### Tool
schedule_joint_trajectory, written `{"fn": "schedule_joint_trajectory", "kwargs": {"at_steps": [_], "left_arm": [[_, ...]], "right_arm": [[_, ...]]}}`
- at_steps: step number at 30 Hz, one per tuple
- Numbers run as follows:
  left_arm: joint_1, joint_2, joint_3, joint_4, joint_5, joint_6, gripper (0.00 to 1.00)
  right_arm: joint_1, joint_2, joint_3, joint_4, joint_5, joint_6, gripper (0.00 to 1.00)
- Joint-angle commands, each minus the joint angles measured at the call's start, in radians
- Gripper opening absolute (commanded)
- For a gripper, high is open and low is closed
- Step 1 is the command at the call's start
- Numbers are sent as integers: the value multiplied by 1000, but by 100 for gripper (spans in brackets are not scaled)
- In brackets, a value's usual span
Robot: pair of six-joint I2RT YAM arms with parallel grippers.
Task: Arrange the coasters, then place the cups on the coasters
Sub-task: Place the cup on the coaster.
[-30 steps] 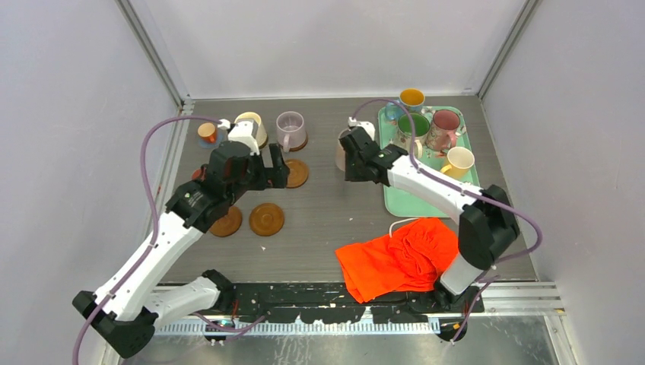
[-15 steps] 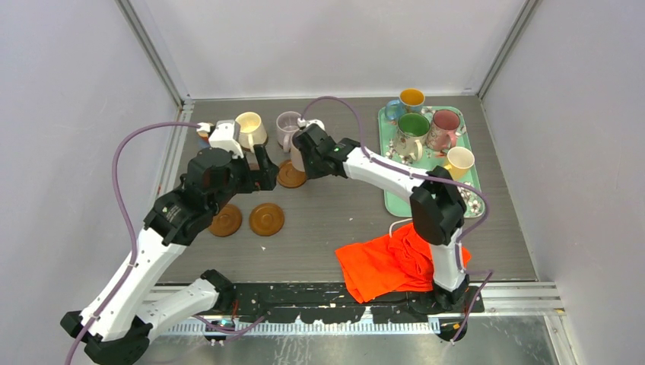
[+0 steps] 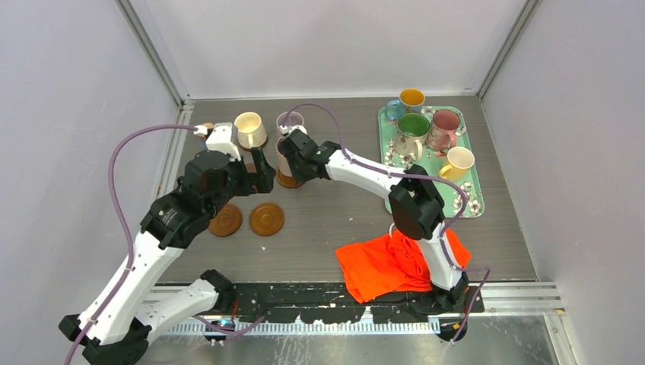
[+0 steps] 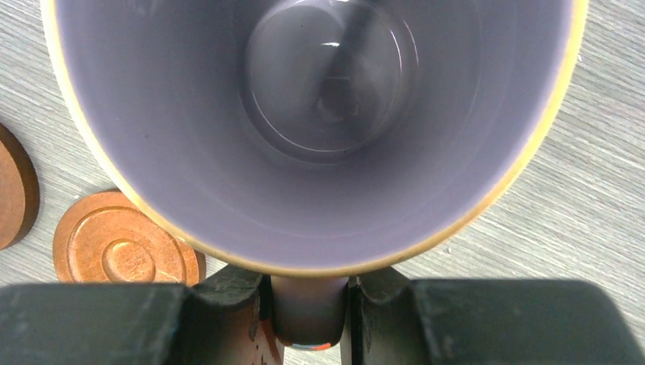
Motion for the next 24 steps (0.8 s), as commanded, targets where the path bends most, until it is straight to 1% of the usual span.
{"fn": "schedule_joint_trajectory", "kwargs": {"at_steps": [1, 16, 24], "left_arm": [[3, -22, 34, -1, -22, 23, 100], [4, -29, 27, -12, -29, 26, 100], [3, -27, 27, -12, -23, 31, 100]], "right_arm": [[10, -10, 99, 73, 31, -29, 1], [30, 23, 101, 67, 45, -35, 1], [34, 42, 101, 64, 78, -49, 1]]}}
